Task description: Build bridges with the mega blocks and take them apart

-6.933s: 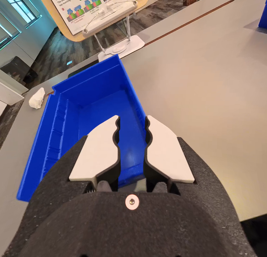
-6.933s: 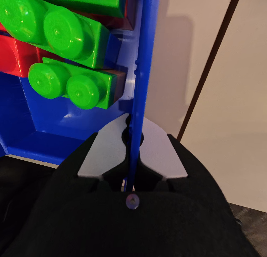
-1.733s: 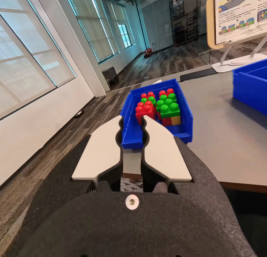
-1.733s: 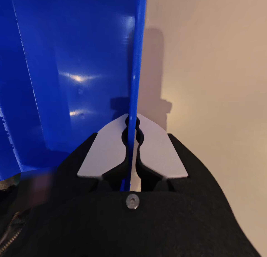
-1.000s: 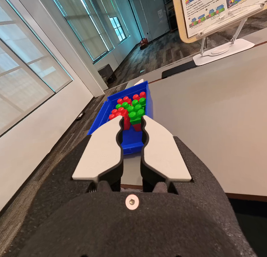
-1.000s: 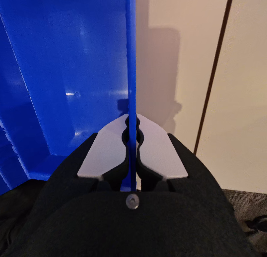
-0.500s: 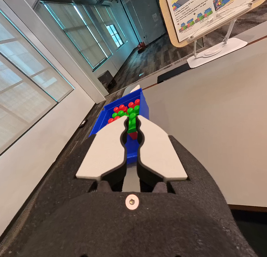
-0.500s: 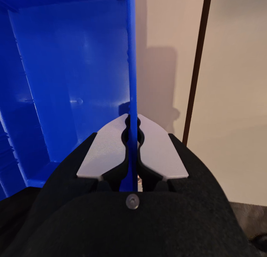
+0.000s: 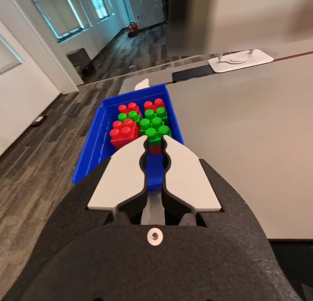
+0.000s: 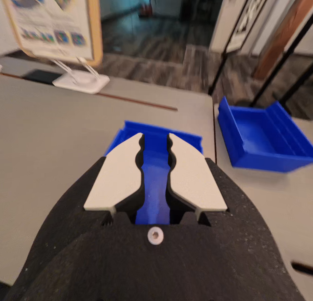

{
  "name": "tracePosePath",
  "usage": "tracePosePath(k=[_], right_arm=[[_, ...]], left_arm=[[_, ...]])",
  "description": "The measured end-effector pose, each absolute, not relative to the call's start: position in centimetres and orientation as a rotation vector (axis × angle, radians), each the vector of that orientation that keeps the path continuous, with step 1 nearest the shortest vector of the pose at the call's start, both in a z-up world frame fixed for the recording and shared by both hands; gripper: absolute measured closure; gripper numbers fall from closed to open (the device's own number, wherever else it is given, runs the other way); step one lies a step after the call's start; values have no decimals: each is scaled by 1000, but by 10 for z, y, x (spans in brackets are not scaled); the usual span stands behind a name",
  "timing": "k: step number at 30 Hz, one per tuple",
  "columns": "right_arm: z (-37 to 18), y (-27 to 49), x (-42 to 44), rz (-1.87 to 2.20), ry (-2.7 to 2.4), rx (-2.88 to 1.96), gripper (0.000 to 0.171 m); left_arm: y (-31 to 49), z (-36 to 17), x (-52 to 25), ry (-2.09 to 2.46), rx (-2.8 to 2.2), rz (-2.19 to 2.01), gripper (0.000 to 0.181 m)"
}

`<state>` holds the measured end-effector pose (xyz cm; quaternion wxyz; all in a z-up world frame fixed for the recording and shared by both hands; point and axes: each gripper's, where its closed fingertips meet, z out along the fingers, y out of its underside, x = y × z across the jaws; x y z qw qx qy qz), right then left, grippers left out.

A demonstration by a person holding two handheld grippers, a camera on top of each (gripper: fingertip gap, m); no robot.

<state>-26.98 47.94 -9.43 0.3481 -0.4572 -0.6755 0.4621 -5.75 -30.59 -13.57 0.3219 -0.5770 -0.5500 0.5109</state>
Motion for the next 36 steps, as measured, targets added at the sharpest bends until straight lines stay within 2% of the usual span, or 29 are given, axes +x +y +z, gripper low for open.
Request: tracePosePath(k=[2, 5, 9, 11, 13, 14, 18, 25, 36], right_arm=[[-72, 449, -262, 1319, -1679, -1047, 164], [-58, 398, -254, 1446, -1636, -921, 171], [-72, 323, -247, 1564, -1743, -817, 160], [-80, 289, -244, 1579, -1785, -715, 147], [-87, 258, -238, 1639, -1810, -607, 142], [-90, 244, -235, 1694, -1815, -578, 132], [-110, 192, -222, 1916, -1977, -553, 149], [-149, 139, -216, 1780, -2167, -444, 153], [-166, 91, -214, 1943, -2244, -495, 156]], left_arm=[[-317, -136, -66, -1424, -1535, 1243, 172], [-334, -145, -78, -1425, -1576, 1122, 174], [-371, -161, -89, -1486, -1528, 1125, 174], [-384, -174, -88, -1512, -1525, 1078, 171], [-395, -190, -85, -1537, -1546, 1024, 169], [-400, -199, -82, -1556, -1565, 997, 168], [-418, -224, -73, -1589, -1578, 958, 170], [-436, -240, -73, -1584, -1556, 941, 170], [-458, -244, -83, -1597, -1536, 924, 178]])
